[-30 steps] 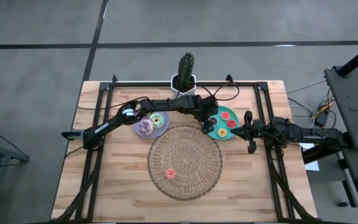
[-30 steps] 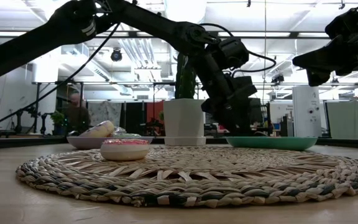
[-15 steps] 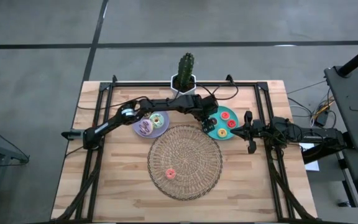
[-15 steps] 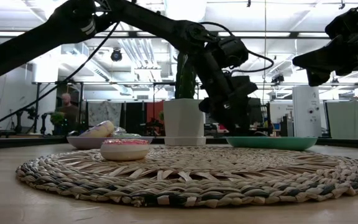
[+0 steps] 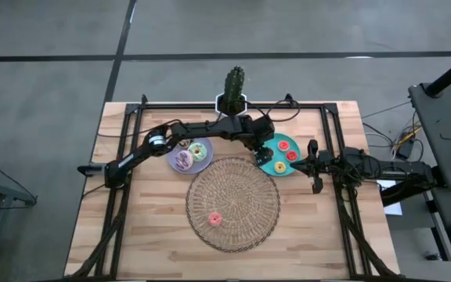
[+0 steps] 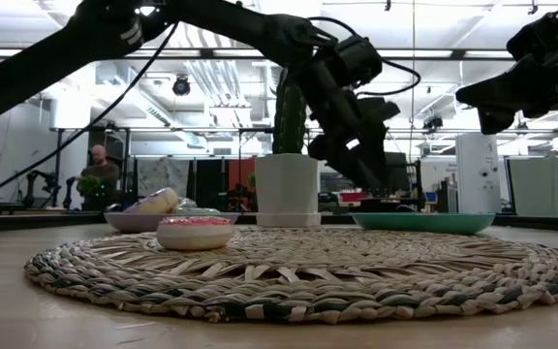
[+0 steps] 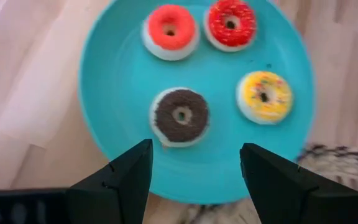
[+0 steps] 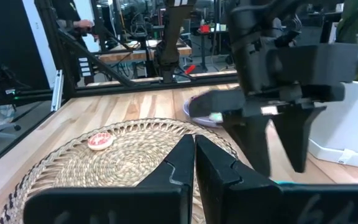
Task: Pick & Place donuts
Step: Put the small pink donut on the blue plate
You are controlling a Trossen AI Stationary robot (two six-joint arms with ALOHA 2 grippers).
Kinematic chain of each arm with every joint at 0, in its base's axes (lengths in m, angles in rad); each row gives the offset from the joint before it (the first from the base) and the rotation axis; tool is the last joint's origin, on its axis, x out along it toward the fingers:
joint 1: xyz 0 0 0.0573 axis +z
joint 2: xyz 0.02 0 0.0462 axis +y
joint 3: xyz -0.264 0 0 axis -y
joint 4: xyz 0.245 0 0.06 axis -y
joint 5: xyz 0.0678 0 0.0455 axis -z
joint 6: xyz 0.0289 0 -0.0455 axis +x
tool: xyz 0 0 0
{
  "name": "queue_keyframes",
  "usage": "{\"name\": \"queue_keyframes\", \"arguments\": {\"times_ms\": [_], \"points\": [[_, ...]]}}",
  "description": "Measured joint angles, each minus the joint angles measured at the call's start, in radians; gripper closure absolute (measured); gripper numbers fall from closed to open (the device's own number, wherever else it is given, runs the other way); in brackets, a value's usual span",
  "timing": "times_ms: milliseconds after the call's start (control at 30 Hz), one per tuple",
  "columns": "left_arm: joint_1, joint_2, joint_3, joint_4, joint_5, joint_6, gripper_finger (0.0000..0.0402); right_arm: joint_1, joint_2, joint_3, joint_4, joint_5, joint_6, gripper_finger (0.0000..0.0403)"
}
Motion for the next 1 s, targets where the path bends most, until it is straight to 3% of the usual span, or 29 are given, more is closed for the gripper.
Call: {"name": "queue_keyframes", "arguments": {"times_ms": [500, 767, 867, 1000], "points": [[-0.010, -0.007, 0.000, -0.061, 0.324, 0.032, 0.0188, 0.000, 0.000, 0.000, 0.000, 0.000, 0.000, 0.0394], [-0.063, -0.070, 0.001, -0.181, 0.236, 0.189, 0.0188, 0.000, 0.000, 0.000, 0.000, -0.001, 0.000, 0.0394], [-0.084, -0.098, 0.001, -0.212, 0.165, 0.204, 0.0188, 0.000, -0.001, 0.000, 0.000, -0.001, 0.000, 0.0394], [-0.118, -0.131, 0.001, -0.259, 0.147, 0.207, 0.0188, 0.000, 0.002, 0.000, 0.000, -0.001, 0.000, 0.0394]]}}
